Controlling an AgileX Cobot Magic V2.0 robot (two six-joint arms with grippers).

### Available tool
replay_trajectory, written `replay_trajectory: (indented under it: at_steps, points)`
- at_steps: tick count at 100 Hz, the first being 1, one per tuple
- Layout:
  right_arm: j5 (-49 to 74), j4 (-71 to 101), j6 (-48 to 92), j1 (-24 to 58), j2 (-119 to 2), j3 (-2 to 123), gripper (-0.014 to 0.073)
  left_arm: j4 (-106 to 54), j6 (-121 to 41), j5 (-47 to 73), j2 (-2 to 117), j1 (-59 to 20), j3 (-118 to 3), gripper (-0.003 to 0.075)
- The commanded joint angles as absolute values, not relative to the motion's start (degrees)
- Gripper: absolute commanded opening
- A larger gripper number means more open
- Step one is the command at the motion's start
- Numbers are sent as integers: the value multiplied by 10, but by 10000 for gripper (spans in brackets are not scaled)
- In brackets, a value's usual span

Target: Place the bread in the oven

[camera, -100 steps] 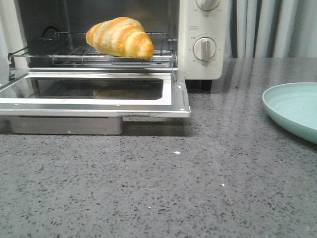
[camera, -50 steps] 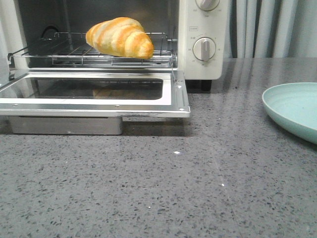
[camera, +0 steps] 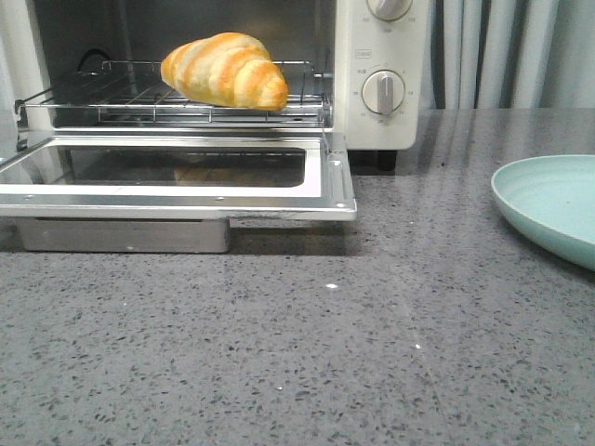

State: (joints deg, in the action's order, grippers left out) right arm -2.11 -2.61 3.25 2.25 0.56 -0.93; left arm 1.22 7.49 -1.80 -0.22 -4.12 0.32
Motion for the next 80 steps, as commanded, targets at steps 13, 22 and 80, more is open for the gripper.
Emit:
replay_trajectory:
  at_steps: [13,22,80]
  points:
    - [-56,-14,38,18,19,-14,-57,7,74,-60,-20,-44,16,-20]
    - [-56,5,38,4,19,-14,-57,7,74,-60,-20,-44,16,-20]
    - [-56,13,38,-40,19,-14,-57,7,74,-60,-20,-44,16,-20]
